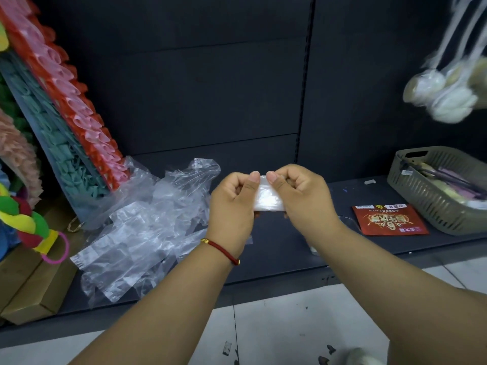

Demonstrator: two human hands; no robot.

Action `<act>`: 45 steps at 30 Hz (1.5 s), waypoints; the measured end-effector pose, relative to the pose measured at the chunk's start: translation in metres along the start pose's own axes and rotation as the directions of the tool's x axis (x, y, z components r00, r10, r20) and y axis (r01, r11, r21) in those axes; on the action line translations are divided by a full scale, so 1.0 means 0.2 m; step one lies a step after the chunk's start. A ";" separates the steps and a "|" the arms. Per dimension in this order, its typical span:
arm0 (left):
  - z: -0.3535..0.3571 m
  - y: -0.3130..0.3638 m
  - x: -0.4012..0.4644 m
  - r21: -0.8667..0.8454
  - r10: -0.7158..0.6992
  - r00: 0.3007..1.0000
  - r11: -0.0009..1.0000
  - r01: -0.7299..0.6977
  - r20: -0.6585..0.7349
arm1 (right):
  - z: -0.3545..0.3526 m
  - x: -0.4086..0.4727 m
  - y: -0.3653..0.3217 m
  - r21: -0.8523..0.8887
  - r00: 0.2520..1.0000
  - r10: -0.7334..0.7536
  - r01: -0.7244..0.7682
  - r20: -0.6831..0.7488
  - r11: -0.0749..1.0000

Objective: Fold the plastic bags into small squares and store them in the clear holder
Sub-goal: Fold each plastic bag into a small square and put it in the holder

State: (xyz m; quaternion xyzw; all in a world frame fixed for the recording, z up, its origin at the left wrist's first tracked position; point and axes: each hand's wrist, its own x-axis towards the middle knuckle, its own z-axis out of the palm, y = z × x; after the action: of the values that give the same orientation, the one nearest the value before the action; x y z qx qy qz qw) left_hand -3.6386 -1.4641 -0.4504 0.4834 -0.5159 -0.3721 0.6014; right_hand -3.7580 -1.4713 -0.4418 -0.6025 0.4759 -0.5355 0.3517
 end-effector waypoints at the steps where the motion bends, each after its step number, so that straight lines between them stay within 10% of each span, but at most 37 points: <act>1: 0.00 0.00 0.01 0.039 0.014 1.000 0.999 -0.015 0.019 | -0.04 0.01 0.00 -0.044 1.000 0.004 -0.002 0.030 0.999; 21: 0.40 -0.21 0.26 0.335 0.104 0.922 0.912 -0.238 0.372 | -0.53 0.27 0.22 -0.517 0.976 0.201 -0.130 0.083 0.846; 33: 0.63 -0.84 0.27 0.722 -0.371 0.718 0.640 -0.262 0.589 | -0.73 0.32 0.99 -0.571 0.850 0.371 -0.527 -0.374 0.630; 45: 0.82 -1.30 0.23 0.773 -0.526 0.572 0.499 -0.392 0.629 | -0.62 0.34 1.45 -0.649 0.787 0.447 -0.610 -0.426 0.455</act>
State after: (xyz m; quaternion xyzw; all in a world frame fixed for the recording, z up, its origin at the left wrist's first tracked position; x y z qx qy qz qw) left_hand -3.7781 -1.6073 -0.6890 0.5065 -0.8184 -0.2657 -0.0545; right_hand -3.9382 -1.6126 -0.6697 -0.4575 0.8495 -0.2033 0.1663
